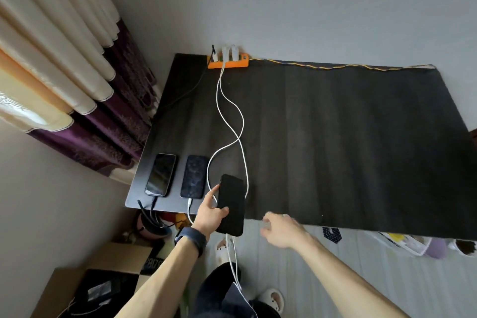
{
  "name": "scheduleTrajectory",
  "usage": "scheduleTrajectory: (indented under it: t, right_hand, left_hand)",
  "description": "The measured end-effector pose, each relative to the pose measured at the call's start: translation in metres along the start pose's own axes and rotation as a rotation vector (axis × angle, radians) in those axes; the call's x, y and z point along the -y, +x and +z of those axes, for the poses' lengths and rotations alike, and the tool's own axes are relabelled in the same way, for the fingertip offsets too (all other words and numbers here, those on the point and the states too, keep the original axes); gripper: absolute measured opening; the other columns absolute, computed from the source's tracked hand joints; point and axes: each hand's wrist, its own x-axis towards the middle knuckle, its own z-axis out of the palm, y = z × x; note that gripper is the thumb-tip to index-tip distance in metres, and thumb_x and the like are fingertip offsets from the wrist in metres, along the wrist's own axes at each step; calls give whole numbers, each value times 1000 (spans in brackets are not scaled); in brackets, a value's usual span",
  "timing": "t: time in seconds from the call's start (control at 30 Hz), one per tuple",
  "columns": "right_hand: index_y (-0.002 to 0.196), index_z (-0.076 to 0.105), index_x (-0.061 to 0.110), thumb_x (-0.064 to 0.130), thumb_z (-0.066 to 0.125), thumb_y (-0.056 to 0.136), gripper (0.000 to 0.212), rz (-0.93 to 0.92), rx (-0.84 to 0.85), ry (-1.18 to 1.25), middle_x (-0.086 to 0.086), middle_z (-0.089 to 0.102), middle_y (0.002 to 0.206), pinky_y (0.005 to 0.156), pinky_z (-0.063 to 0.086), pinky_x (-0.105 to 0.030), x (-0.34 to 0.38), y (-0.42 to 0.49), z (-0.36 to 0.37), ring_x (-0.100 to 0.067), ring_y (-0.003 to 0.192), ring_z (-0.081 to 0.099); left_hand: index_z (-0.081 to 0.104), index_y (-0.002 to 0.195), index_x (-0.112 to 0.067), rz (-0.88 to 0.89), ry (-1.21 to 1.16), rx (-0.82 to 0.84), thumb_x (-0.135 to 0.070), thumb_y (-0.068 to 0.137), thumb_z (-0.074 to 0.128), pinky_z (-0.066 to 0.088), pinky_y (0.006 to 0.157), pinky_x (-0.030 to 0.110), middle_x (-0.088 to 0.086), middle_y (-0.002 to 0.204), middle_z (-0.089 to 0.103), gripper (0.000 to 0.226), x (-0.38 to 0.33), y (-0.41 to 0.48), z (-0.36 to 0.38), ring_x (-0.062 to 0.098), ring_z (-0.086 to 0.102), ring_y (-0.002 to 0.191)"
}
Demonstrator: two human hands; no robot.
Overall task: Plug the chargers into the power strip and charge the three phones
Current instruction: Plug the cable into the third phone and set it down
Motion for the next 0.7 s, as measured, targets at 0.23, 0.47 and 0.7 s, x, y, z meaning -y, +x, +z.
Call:
scheduleTrajectory:
  t: [0.23,0.47,0.7]
  right_hand:
    - [152,18,44,34,39,103,55,-128,-180,-29,-5,51,130,87,49,-43,65,56,-19,-33,111,61]
    - [116,53,28,46,41,100,27,101,-119,-156,-4,54,120,88,51,-42,54,84,-18,-32,109,62]
    - [133,42,17,31,52,96,41,399,-255,-137,-8,49,130,82,51,-39,10,76,-23,-31,114,60]
  left_hand:
    - [40,138,-34,-22,-96,-3,15,91,49,57,75,21,-5,113,65,68,4,47,-32,0,70,81]
    - [40,139,-37,-37,-145,113,22,88,41,59,82,29,5,117,65,78,2,86,-21,19,68,98]
    - [31,147,-46,76,253,-1,5,79,49,42,108,33,-2,125,54,87,10,98,3,17,53,116]
